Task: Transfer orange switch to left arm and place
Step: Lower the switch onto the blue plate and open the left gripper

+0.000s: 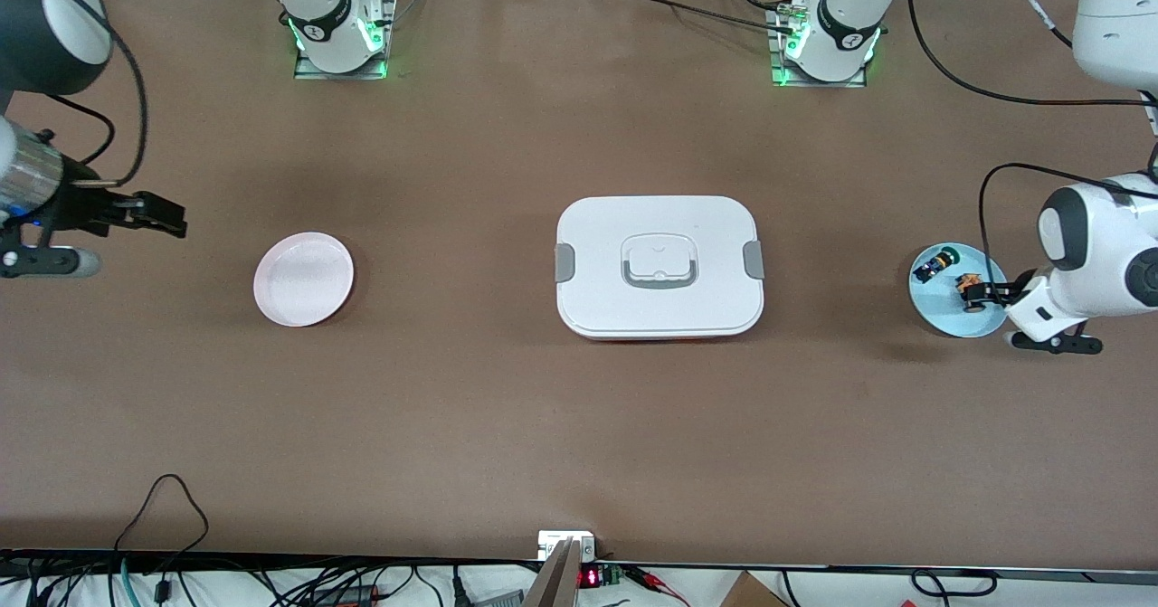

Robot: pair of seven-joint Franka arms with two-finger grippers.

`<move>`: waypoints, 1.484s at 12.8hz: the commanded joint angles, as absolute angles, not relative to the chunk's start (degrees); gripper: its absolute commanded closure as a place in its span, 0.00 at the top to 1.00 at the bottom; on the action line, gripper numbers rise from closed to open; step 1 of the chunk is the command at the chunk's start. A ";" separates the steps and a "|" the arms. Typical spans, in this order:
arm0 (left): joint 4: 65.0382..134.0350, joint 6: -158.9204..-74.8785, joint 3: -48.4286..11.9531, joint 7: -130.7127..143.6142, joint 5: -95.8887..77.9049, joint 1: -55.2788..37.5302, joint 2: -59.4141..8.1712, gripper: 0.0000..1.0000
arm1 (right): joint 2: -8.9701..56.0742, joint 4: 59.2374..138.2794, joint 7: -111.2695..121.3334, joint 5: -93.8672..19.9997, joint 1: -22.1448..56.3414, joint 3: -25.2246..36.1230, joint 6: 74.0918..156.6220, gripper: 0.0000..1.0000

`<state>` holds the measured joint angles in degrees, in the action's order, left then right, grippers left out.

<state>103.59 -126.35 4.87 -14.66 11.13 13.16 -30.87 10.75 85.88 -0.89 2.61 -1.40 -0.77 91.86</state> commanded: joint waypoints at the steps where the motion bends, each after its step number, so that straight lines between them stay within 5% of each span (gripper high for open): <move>1: 104.50 -124.98 3.96 -16.08 8.37 12.66 -25.07 1.00 | 8.45 85.69 1.65 0.79 -3.08 -1.23 88.96 1.00; 9: 103.54 -119.18 2.20 -19.42 -1.58 7.21 -20.14 1.00 | 2.82 93.42 -2.81 1.14 -2.81 -1.23 89.99 1.00; 19: 103.01 -107.42 2.29 -16.09 0.43 4.39 -1.07 1.00 | 1.67 95.28 -0.97 -0.26 -2.90 -1.32 92.99 1.00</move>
